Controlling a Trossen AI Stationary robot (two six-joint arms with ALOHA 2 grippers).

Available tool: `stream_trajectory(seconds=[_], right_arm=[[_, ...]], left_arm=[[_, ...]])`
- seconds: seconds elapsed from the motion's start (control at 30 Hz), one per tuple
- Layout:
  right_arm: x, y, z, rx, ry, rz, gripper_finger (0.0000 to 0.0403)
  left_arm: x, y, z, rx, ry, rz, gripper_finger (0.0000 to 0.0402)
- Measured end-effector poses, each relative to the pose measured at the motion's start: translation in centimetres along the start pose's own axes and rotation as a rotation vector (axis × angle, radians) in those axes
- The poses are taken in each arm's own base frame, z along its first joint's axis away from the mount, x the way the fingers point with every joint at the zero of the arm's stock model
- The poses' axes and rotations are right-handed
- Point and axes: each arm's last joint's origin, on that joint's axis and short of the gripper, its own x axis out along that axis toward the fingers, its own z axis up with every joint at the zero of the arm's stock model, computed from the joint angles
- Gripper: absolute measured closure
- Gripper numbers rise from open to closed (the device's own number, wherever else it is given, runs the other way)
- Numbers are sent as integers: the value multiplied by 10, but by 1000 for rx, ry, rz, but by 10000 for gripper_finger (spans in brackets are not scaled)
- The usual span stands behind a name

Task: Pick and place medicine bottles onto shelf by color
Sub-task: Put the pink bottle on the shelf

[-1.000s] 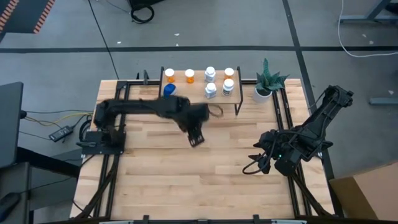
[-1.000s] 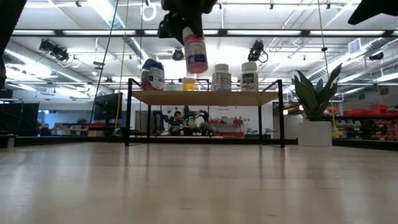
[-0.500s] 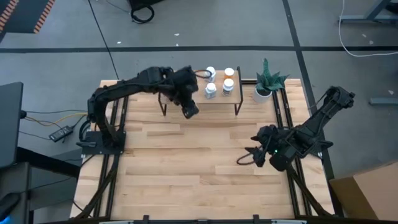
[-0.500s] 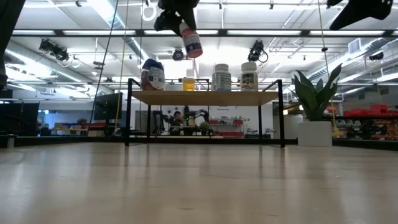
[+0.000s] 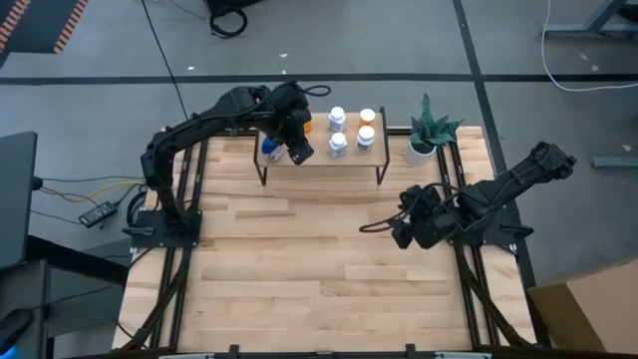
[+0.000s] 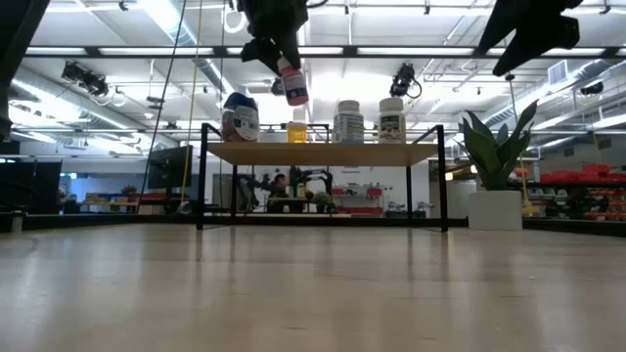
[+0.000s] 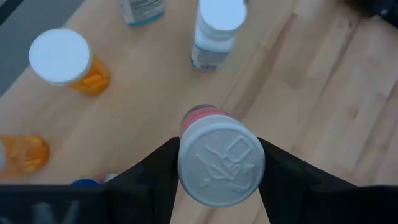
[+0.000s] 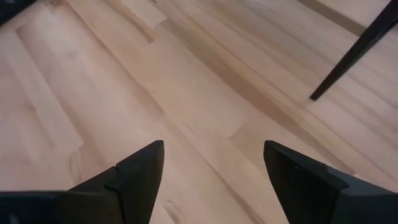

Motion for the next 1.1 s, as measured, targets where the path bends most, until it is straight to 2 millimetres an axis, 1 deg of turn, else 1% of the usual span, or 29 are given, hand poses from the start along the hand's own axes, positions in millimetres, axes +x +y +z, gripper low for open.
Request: stream_trajectory(seconds=[0.13, 0.3, 0.43, 0.63, 0.8, 0.97, 1.1], right_arm=[[5, -4, 6, 27, 8, -21, 120], [9, -8, 13, 61, 1, -45, 120], [11, -9, 16, 76, 17, -47, 120], [12, -10, 16, 80, 23, -47, 121], [12, -10, 16, 80, 23, -47, 121], [12, -10, 16, 80, 23, -46, 121], [12, -10, 16, 91, 23, -47, 121]], left_arm=[[10, 3, 3, 10, 5, 25, 206], [34, 6, 7, 32, 43, 59, 204], [47, 7, 8, 46, 74, 65, 210], [50, 8, 9, 64, 79, 66, 203], [50, 14, 10, 72, 80, 76, 204], [55, 19, 10, 67, 100, 95, 209], [61, 19, 7, 85, 139, 98, 200]])
